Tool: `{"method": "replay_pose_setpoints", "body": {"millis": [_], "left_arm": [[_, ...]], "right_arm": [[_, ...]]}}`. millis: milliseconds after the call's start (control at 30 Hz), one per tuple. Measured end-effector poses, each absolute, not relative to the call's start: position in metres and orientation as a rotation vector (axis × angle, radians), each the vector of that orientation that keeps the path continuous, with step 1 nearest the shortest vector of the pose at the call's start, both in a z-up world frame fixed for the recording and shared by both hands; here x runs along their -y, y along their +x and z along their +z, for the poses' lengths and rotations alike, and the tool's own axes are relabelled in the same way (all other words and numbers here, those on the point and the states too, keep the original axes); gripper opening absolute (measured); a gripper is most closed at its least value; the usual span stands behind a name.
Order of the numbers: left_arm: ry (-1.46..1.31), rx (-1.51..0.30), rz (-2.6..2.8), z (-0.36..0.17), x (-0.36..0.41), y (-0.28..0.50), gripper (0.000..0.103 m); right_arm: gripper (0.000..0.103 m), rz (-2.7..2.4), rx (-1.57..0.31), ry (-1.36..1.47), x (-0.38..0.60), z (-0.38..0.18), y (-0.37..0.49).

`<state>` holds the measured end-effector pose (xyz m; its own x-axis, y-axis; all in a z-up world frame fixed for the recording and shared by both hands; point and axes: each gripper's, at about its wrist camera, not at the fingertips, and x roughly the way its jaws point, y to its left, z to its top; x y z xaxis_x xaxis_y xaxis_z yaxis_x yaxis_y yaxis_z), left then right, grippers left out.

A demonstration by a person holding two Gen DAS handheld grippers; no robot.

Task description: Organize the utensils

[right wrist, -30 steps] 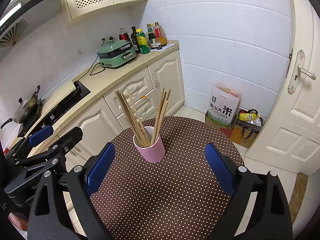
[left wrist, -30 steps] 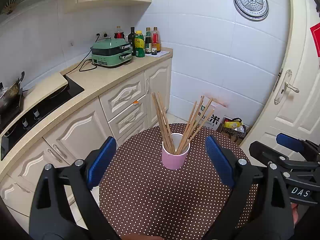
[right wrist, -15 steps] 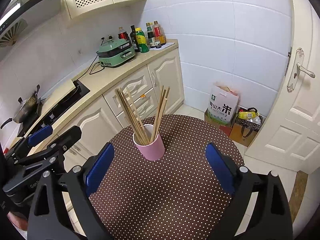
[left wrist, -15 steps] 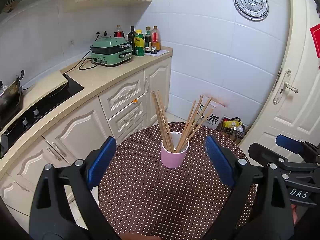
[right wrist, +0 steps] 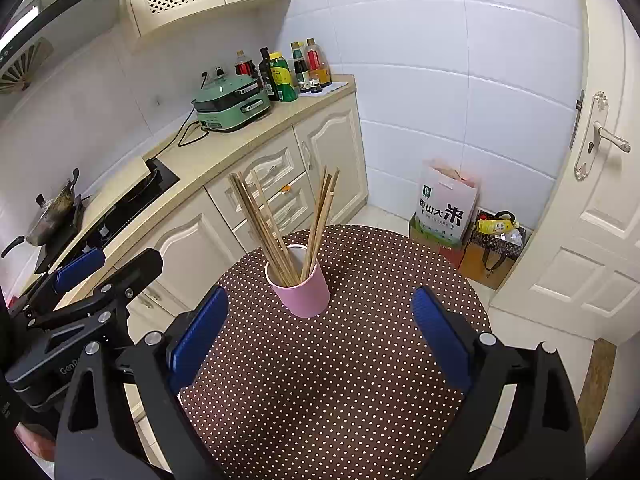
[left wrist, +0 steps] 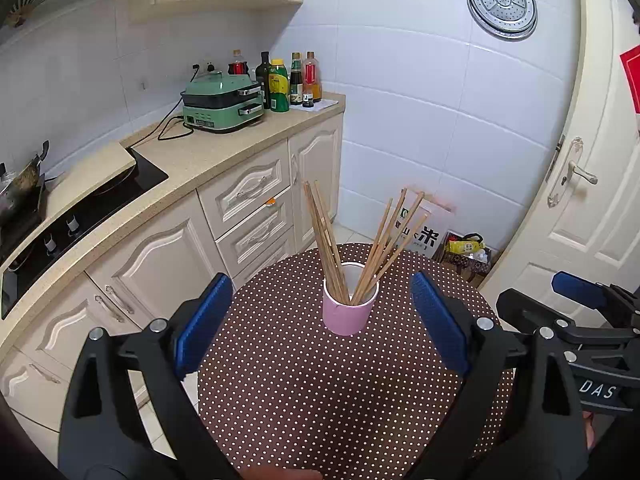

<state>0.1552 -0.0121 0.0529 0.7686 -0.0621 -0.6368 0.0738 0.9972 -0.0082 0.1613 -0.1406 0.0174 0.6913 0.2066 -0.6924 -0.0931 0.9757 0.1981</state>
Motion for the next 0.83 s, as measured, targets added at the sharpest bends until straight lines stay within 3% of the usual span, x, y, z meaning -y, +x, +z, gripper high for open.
{"method": "replay_pose_setpoints", "body": {"millis": [833], "left_arm": [[0.000, -0.699, -0.064, 0.0489, 0.0128, 0.1595, 0.089]], "right_arm": [[0.090, 0.164, -0.802, 0.162, 0.1409, 0.0115, 0.1642]]}}
